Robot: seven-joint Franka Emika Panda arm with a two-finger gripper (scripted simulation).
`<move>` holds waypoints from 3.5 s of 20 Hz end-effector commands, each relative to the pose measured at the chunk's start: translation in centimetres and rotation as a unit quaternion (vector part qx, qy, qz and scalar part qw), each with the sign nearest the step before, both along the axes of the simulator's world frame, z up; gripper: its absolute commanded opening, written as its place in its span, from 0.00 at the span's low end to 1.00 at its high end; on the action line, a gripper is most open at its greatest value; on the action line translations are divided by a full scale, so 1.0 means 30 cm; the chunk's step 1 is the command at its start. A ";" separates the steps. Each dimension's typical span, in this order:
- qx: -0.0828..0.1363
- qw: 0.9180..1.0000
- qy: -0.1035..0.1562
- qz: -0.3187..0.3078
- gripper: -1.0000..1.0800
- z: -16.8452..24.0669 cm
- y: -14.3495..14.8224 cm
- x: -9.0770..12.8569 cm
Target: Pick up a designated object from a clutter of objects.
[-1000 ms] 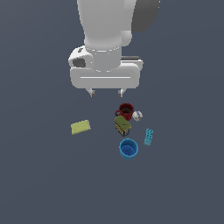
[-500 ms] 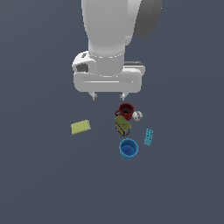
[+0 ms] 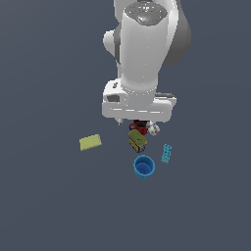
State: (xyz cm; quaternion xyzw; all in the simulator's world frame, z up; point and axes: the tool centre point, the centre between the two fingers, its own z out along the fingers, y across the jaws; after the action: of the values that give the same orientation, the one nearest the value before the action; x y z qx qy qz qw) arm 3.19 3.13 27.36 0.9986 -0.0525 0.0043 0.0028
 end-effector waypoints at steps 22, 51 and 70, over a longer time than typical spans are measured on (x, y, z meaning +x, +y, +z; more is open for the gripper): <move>0.001 0.994 0.003 -0.105 0.96 -0.609 0.531 -0.043; 0.003 0.993 0.004 -0.116 0.00 -0.838 0.584 -0.070; 0.003 0.993 0.004 -0.116 0.00 -0.763 0.554 -0.063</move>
State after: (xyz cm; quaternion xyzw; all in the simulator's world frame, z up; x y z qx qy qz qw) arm 1.17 20.03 3.76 0.9859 -0.1674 -0.0009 0.0004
